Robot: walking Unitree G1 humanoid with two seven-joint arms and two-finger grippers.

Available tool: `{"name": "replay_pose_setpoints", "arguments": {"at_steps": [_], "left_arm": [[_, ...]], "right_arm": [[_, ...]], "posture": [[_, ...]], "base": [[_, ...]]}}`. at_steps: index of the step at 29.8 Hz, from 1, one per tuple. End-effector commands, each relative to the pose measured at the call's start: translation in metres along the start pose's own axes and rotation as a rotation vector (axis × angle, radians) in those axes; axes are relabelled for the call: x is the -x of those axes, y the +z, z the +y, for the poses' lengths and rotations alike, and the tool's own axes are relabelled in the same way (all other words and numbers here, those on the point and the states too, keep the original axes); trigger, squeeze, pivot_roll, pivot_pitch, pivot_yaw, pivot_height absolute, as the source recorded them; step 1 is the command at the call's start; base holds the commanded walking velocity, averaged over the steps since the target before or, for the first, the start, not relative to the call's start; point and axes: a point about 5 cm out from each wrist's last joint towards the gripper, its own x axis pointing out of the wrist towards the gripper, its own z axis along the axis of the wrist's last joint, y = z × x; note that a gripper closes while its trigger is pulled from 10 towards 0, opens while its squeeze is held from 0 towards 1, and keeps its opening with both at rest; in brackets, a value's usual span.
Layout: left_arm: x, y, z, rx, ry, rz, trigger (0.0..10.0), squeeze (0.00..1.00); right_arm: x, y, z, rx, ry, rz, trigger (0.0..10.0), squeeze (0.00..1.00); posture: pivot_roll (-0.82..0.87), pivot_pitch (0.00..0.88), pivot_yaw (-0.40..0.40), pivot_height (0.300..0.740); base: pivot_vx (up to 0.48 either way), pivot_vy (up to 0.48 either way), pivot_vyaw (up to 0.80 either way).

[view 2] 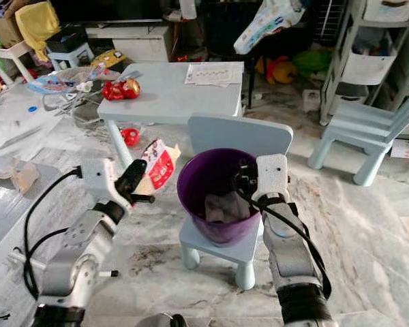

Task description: Picking trash to rubbish bin

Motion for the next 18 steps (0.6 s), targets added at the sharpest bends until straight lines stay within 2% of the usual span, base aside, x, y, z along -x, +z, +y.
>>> {"name": "replay_pose_setpoints", "arguments": {"at_steps": [1,5,18], "left_arm": [[-0.004,0.002,0.000,0.015,0.006,-0.017,10.0,0.00],[-0.012,0.001,-0.004,0.029,-0.006,-0.032,10.0,0.00],[-0.017,-0.005,-0.011,0.035,-0.032,-0.035,10.0,0.00]], "right_arm": [[0.003,0.006,0.005,0.001,0.027,-0.009,10.0,0.00],[0.012,0.018,0.010,0.007,0.037,-0.022,10.0,0.00],[0.023,0.022,0.003,0.004,0.012,0.017,10.0,0.00]], "posture": [[-0.03,0.032,0.057,0.740],[-0.04,0.024,0.048,0.740],[-0.05,0.025,0.045,0.740]], "base": [[0.000,0.000,0.00],[0.000,0.000,0.00],[0.268,0.000,0.00]]}}
